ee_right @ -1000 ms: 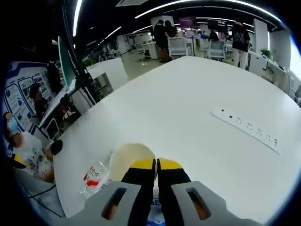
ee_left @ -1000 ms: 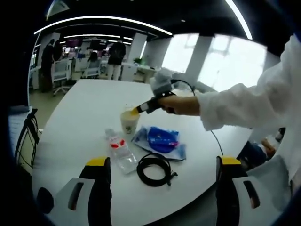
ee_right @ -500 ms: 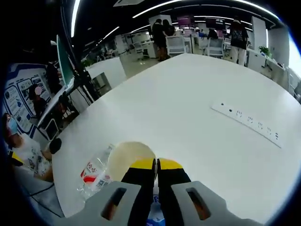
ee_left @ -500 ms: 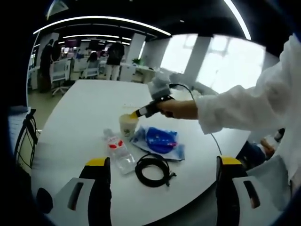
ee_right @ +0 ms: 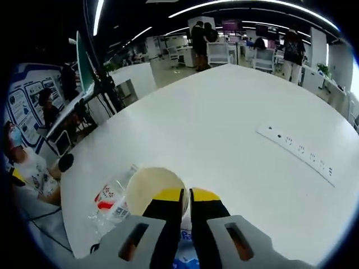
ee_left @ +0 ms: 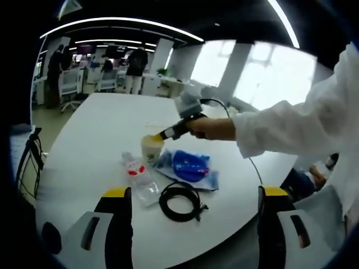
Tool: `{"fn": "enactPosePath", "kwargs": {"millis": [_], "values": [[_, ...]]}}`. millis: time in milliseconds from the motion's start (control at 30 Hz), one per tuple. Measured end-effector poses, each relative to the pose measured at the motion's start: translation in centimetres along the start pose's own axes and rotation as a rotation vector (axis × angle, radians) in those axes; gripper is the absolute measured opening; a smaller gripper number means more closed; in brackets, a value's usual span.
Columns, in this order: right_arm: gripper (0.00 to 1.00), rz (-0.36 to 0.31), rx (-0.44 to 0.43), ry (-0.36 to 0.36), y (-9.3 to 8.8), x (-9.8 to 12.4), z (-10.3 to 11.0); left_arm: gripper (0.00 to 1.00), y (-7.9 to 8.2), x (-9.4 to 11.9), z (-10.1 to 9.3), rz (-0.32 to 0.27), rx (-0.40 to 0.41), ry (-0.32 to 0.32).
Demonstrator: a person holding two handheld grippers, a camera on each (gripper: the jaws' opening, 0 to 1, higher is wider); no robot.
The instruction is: Arrange the tabletop items into an orderly group along one side of the table until the central work area is clear of visible clutter.
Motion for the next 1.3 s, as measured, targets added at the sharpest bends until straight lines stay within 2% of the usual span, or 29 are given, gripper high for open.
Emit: {"fn": "enactPosePath", "kwargs": {"millis": [167, 300, 433, 533, 667, 767, 867, 1033, 1233, 1300], "values": [[0.25, -0.039, 0.031, 0.003, 0.1, -0.2, 0.0, 0.90, -0.1, 0.0, -0.1, 0.004, -0.001, -0.003], [0.38, -0.050, 0.030, 0.014, 0.3, -0.4, -0.2, 0.90, -0.1, -0.1, -0.1, 0.014, -0.001, -0.008], [0.56, -0.053, 0.027, 0.002, 0.3, -0.2, -0.5, 0.91, -0.1, -0.1, -0.1, 0.014, -0.005, -0.003], [0.62, -0.065, 0.025, 0.005, 0.0, 0.8, -0.5, 0.92, -0.1, 0.1, 0.1, 0.008, 0.001, 0.008], [0.65, -0.073, 0.034, 0.020, -0.7, 2.3, 0.0, 0.93, 0.3, 0.5, 0.3, -0.046, 0.040, 0.011], [0.69, -0.079, 0.018, 0.053, -1.0, 3.5, 0.4, 0.92, 0.4, 0.6, 0.3, -0.064, 0.051, 0.011], [0.69, -0.089, 0.008, 0.048, -0.8, 4.9, 0.5, 0.92, 0.4, 0.6, 0.2, -0.076, 0.063, -0.005], [0.69, -0.110, -0.010, 0.048, -0.2, 6.4, 0.4, 0.91, 0.3, 0.2, -0.2, -0.046, 0.037, -0.022], [0.66, -0.140, -0.043, 0.034, -0.1, 9.6, 0.8, 0.91, 0.4, 0.0, -0.6, -0.036, 0.010, -0.038], [0.66, -0.182, -0.068, 0.038, -0.1, 10.6, 1.0, 0.90, 0.3, -0.1, -0.6, -0.016, -0.003, -0.042]]}}
Point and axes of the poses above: the point that each gripper's makers call its tool centre point, and the gripper's own axes: x roughly backward along the fingers, z roughly to its left, y roughly out of its top, the point moved 8 cm from there along x, roughly backward along the fingers, and after that the axes turned 11 degrees about -y, right-handed, at the moved point
